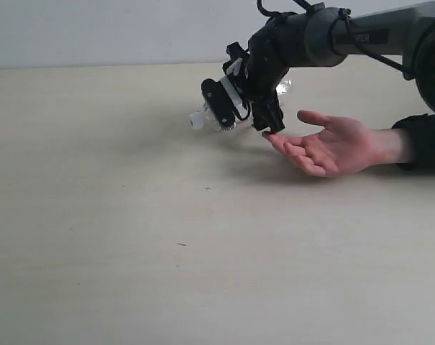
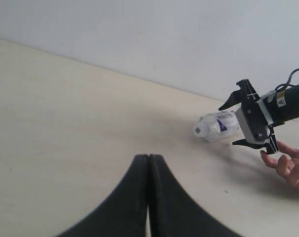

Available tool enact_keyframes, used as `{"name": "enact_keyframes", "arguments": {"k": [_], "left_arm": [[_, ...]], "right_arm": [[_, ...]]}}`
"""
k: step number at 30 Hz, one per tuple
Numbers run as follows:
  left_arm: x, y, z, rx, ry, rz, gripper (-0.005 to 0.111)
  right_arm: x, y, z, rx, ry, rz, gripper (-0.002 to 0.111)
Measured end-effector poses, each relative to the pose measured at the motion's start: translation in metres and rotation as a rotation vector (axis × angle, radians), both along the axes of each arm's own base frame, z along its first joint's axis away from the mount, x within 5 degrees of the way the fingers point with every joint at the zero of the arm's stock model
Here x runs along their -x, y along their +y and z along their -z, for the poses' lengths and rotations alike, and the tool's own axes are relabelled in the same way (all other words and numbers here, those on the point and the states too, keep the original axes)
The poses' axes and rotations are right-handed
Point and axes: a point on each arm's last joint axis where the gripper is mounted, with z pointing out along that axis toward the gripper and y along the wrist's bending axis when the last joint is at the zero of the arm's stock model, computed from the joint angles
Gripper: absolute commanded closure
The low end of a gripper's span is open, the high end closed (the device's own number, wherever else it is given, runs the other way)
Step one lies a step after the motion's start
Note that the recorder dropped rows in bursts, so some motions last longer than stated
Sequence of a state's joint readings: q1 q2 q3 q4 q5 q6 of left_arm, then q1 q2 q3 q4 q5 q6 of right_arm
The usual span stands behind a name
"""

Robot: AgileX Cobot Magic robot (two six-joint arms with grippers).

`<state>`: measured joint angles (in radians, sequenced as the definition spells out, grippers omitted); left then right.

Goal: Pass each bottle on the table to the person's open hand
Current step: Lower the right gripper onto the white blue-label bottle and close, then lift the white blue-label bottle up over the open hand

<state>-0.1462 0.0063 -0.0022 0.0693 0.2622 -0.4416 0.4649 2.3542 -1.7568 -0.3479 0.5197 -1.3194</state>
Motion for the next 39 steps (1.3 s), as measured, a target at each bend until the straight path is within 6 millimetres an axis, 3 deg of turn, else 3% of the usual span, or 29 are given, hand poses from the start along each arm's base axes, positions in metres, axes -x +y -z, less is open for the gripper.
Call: {"name": "enact_keyframes", "arguments": {"k": [5, 8, 10, 12, 13, 15, 19, 23, 28, 30, 35, 39], "left_arm": [[0.0, 0.0, 0.0, 0.0, 0.0, 0.0, 0.107], [0.0, 0.0, 0.0, 0.0, 0.0, 0.0, 0.107], [0.0, 0.0, 0.0, 0.0, 0.0, 0.0, 0.107], [0.0, 0.0, 0.0, 0.0, 0.0, 0.0, 0.107], [0.0, 0.0, 0.0, 0.0, 0.0, 0.0, 0.107], [0.0, 0.0, 0.0, 0.0, 0.0, 0.0, 0.107], [0.0, 0.0, 0.0, 0.0, 0.0, 0.0, 0.107], [0.0, 0.0, 0.0, 0.0, 0.0, 0.0, 0.107], [0.0, 0.0, 0.0, 0.0, 0.0, 0.0, 0.107], [0.0, 0.0, 0.0, 0.0, 0.0, 0.0, 0.107], [0.0, 0.0, 0.0, 0.0, 0.0, 0.0, 0.107], [0.0, 0.0, 0.0, 0.0, 0.0, 0.0, 0.107]], "right_arm": [[-0.002, 0.002, 0.008, -0.004, -0.015, -0.016, 0.027], [-0.002, 0.002, 0.008, -0.001, -0.018, -0.02, 0.035], [-0.003, 0.001, 0.008, 0.007, -0.022, -0.025, 0.048], [-0.003, 0.001, 0.007, 0.02, -0.03, -0.032, 0.072], [-0.003, 0.001, 0.007, 0.024, -0.032, -0.034, 0.09], [-0.004, -0.001, 0.007, 0.052, -0.046, -0.052, 0.108], [-0.009, -0.003, -0.005, 0.082, -0.12, -0.045, 0.108], [-0.014, -0.008, -0.06, -0.091, -0.242, 0.2, 0.108], [-0.018, -0.024, -0.138, -0.331, -0.367, 0.672, 0.108], [-0.015, -0.031, -0.159, -0.382, -0.373, 0.831, 0.108], [-0.003, -0.048, -0.183, -0.468, -0.225, 1.158, 0.108], [0.0, -0.054, -0.184, -0.663, 0.029, 1.31, 0.108]]}}
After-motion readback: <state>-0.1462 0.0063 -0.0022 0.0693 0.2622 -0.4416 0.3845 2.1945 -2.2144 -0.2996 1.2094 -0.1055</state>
